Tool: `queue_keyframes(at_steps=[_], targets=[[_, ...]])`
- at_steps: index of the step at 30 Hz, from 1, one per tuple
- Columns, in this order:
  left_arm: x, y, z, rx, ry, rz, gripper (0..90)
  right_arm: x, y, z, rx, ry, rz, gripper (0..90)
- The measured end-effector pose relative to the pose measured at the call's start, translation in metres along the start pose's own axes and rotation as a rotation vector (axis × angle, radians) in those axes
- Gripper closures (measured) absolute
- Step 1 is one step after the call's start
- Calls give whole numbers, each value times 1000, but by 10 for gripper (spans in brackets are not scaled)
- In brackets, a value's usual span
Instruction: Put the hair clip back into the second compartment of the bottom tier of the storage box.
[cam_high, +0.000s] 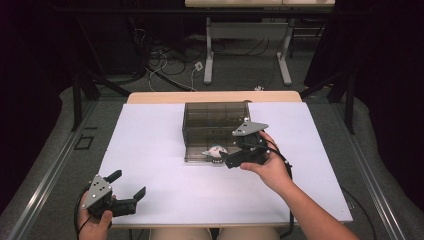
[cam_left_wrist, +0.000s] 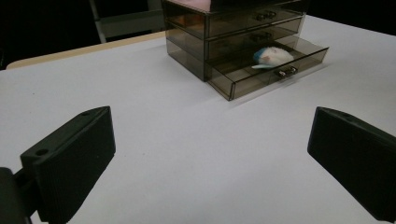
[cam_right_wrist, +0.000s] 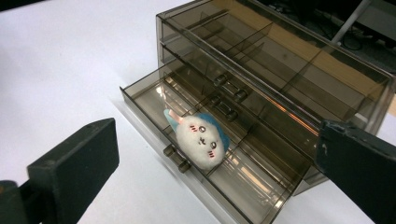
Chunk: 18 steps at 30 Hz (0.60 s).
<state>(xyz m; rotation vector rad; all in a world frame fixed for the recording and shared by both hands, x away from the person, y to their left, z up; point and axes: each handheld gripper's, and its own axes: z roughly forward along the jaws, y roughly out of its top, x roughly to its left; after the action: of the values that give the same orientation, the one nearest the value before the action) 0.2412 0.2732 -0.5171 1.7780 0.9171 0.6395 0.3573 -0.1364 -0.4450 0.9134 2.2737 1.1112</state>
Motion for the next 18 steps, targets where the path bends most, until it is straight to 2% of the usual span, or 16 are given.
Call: queue_keyframes(at_steps=[6,9,18], targets=[[0,0,0,7,3,0,11,-3,-10,-13,-36,-30,39,3],[0,0,0,4,-1,-1,11,-5,-16,-19,-48,-48,40,12],[-1,0,0,5,1,-1,11,-9,-37,-37,-81,-65,75,17]])
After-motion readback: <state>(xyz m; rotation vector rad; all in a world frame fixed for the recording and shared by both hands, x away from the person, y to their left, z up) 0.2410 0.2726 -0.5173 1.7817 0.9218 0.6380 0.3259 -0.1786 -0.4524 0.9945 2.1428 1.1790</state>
